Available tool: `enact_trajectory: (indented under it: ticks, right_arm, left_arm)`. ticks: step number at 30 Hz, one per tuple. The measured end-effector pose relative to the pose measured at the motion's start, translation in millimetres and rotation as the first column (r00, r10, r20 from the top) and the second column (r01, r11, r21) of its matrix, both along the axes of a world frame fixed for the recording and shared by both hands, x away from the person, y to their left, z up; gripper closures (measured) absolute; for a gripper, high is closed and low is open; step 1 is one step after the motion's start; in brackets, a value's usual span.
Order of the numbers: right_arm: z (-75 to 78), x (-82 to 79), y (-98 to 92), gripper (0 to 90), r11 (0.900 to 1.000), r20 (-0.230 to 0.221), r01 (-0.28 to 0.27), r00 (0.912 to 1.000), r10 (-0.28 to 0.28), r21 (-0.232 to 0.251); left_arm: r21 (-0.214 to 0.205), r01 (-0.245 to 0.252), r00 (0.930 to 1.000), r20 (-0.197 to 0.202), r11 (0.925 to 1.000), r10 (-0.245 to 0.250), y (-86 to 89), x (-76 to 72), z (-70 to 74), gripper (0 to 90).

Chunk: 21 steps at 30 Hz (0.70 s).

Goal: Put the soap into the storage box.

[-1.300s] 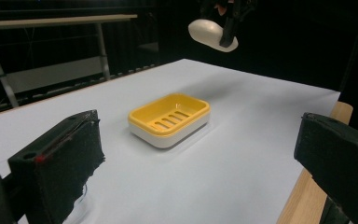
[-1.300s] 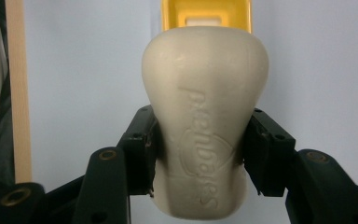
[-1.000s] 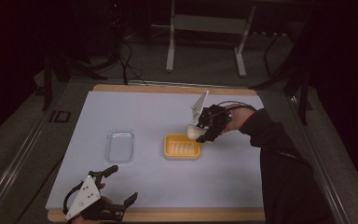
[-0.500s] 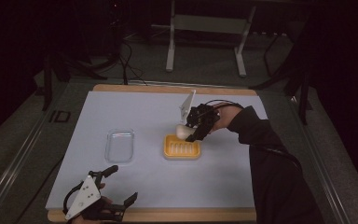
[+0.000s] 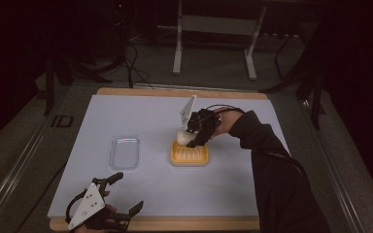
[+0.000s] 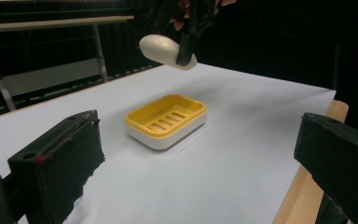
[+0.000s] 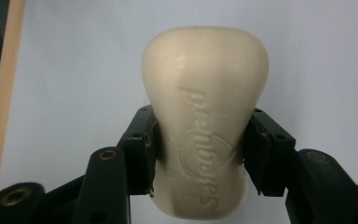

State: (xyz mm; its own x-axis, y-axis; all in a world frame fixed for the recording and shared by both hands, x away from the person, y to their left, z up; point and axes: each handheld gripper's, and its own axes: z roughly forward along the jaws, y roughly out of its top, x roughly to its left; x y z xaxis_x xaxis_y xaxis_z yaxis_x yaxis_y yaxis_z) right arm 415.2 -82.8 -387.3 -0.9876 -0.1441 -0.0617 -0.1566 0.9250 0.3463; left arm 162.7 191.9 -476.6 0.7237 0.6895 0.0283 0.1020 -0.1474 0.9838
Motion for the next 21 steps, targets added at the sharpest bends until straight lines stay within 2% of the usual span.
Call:
enact_trajectory:
  ticks: [9,16,18,21]
  right_arm:
    - [-22.2,4.8,2.9,49.8,0.9994,0.003,-0.032,0.9995,0.032,-0.011]
    - [-44.5,11.6,2.1,49.8,0.9985,0.001,0.008,1.0000,-0.008,-0.054]
    - [-51.9,12.6,1.1,49.8,0.9978,-0.003,-0.006,1.0000,0.006,-0.066]
    - [-59.3,14.0,0.1,49.8,0.9982,-0.016,-0.011,0.9998,0.010,-0.059]
  left_arm:
    - [-0.001,0.004,1.0000,-0.003,1.0000,-0.004,0.2,0.2,0.1,1.1]
    - [0.000,0.009,0.9999,-0.006,1.0000,-0.009,0.1,0.2,-0.2,1.1]
    - [0.003,0.010,0.9999,-0.005,0.9999,-0.010,-0.1,0.4,-0.2,1.1]
    - [0.003,0.012,0.9999,-0.007,0.9999,-0.012,-0.7,0.6,-0.4,1.1]
